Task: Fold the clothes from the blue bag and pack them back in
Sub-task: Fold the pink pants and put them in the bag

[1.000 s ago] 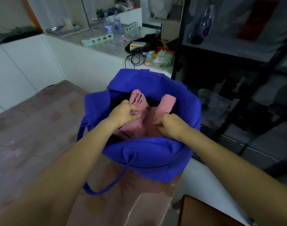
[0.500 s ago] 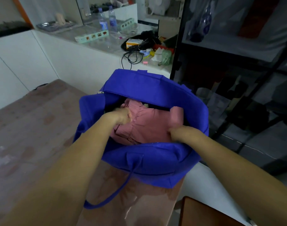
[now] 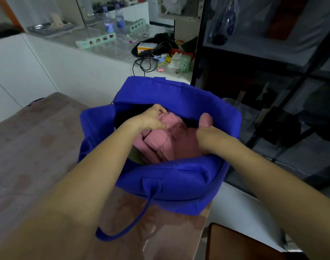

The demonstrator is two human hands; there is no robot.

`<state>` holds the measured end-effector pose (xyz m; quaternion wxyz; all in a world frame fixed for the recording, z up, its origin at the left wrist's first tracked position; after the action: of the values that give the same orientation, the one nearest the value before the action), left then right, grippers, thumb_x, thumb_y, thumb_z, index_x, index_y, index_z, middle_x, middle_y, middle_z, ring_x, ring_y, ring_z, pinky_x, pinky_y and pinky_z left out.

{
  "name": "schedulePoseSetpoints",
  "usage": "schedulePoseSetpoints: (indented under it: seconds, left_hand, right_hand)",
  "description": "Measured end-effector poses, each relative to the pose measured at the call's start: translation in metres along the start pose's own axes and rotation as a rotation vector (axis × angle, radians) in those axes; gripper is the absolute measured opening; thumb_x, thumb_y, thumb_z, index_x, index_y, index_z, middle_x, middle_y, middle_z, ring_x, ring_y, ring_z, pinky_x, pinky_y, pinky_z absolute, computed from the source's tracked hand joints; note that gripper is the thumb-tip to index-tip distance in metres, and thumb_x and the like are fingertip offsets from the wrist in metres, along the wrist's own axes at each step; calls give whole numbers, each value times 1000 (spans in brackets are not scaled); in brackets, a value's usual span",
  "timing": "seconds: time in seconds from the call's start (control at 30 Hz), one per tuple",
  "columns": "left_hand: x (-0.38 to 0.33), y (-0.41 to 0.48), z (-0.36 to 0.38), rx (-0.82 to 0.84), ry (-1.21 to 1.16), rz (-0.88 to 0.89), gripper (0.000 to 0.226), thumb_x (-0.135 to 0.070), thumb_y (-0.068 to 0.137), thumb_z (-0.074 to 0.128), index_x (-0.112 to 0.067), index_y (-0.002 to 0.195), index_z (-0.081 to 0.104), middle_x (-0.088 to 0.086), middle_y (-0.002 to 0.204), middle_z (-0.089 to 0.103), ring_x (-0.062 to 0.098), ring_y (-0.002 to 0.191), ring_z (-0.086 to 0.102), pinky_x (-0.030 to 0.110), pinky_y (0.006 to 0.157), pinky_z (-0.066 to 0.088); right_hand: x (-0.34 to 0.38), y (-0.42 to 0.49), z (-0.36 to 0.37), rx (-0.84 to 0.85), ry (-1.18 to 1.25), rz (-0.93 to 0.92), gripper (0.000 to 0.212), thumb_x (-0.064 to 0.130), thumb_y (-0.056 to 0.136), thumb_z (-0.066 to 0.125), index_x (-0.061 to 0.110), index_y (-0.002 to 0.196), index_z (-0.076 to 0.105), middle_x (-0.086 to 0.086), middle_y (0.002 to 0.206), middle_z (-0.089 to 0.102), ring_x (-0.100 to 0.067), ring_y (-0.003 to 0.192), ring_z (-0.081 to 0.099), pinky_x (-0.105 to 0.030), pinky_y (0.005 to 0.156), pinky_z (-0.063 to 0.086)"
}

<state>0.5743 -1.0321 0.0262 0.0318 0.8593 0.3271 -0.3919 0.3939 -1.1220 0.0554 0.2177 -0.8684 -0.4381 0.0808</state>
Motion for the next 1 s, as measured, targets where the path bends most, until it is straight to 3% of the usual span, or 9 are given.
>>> schedulePoseSetpoints:
  seconds: [0.17,0.33,0.47,0.53,0.73,0.8,0.87,0.93,1.0]
  left_hand:
    - [32,8,15,89,249,-106,71,-27,82,72,-16,142,37,4,144,41,22,127,43,26,108,32]
    - [30,9,12,86,360,-173,75,-30,84,68,-17,146,29,8,149,34,27,130,41,31,109,33]
    - [0,-15,12,35,785,-143,82,-54,83,59,-25,147,17,9,153,13,38,133,24,51,105,33]
    - [-5,-26,20,155,779,-156,102,-70,70,62,-28,149,11,7,155,3,40,137,16,54,108,28]
    - [34,-44,46,339,706,-328,138,-79,50,69,-40,140,-28,1,151,-34,40,142,-14,53,116,14]
    - [40,-44,53,343,708,-338,140,-76,49,73,-43,137,-31,-1,149,-38,43,140,-18,58,112,17]
    - [40,-42,60,343,710,-349,140,-72,50,75,-45,136,-32,-3,148,-39,45,139,-18,64,109,19]
    - [34,-42,63,328,735,-363,141,-72,49,75,-46,135,-33,-5,148,-39,46,139,-17,70,104,20]
    - [31,-41,64,329,751,-368,142,-74,49,75,-45,135,-34,-6,149,-39,46,140,-15,73,100,20]
  right_hand:
    - [-20,4,27,233,-156,99,65,36,101,28,11,150,-6,-10,159,0,-28,144,15,-34,116,12]
    - [-9,-10,25,123,-315,24,43,21,103,25,7,143,30,-10,147,32,-23,132,35,-32,108,27]
    - [18,-9,4,-194,-508,-141,32,7,95,43,10,124,56,-8,131,55,-28,116,56,-32,75,41]
    - [23,-6,-2,-162,-439,-170,30,10,93,49,10,121,57,-8,126,56,-27,110,58,-31,70,40]
    - [-4,28,25,320,-325,-46,53,22,93,51,2,140,38,-13,145,40,-27,128,43,-34,104,35]
    - [0,29,32,345,-204,-34,61,24,95,50,-1,145,25,-16,150,28,-23,134,32,-31,111,24]
    - [8,32,34,236,-57,-88,44,17,100,41,-2,139,32,-17,130,40,-15,129,31,-25,107,18]
    - [18,32,33,101,-155,-194,39,14,102,36,-2,137,36,-19,138,39,-24,135,32,-28,108,18]
    - [15,26,41,222,-343,-211,50,20,100,40,-6,141,28,-20,147,30,-32,138,26,-37,111,20]
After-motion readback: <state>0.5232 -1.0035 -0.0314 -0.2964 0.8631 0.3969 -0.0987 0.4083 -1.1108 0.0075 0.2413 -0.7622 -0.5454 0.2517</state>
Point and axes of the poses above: each hand's wrist, its own y-axis towards the middle knuckle, its own z-axis out of the palm, x = y × z, the point moved 3 cm from there along y, towards the middle knuckle
